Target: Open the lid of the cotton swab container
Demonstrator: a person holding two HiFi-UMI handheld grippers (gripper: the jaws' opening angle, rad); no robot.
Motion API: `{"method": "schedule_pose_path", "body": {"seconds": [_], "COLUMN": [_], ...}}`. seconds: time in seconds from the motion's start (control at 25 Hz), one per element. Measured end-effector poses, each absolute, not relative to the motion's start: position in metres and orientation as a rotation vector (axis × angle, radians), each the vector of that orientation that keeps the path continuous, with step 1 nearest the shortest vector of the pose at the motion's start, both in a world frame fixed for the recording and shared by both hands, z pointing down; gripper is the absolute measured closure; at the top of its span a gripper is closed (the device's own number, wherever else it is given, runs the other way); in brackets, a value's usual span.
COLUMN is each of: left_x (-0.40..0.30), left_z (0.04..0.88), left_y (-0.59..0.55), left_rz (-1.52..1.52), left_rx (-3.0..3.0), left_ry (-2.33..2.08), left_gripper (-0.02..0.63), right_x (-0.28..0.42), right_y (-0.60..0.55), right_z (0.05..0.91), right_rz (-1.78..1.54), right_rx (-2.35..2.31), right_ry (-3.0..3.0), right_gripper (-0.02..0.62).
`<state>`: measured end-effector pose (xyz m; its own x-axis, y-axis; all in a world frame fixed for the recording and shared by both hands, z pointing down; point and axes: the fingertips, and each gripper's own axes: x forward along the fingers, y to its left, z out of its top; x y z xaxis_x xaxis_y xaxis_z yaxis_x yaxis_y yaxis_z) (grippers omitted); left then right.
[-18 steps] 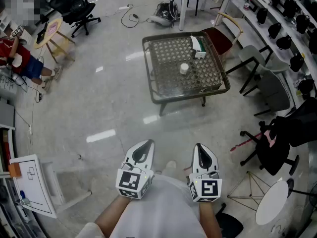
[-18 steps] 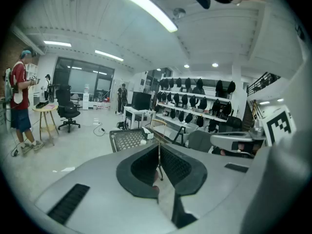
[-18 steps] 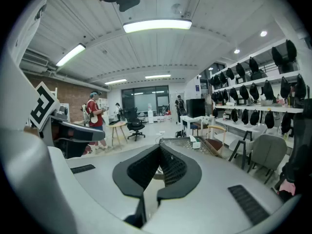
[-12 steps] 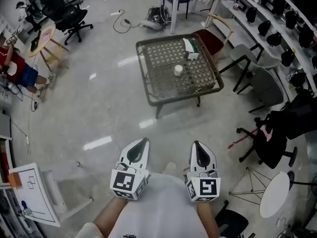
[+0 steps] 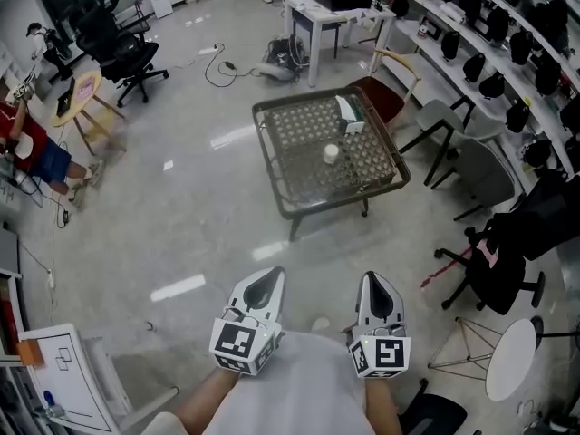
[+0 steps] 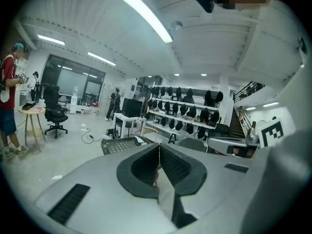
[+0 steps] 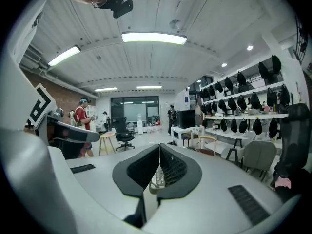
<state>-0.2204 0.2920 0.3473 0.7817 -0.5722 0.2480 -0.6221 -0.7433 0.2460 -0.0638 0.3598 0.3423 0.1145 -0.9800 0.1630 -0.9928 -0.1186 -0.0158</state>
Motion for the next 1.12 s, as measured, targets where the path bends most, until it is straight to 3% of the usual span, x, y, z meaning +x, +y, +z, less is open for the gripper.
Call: {"method": "schedule_pose_path", "body": {"seconds": [0.64, 1.12], "left_x": [-0.248, -0.150], "left_z": [0.363, 0.365], "left_y": [0.233, 0.124], "left_rz": [0.247, 0.301], "left_rx": [2.675, 2.661], "left_ry": [-0.796, -0.824], "left_gripper": [0.597, 0.597], "right_x": [-0.085, 0.009], "right_y": [0.312, 0.190], "right_z": [0.360, 0.362], "right_rz": [0.210, 0.235], "right_rx": [2.344, 2.313], "right_ry": [-1.916, -1.995], "right_gripper": [0.595, 0.595]}}
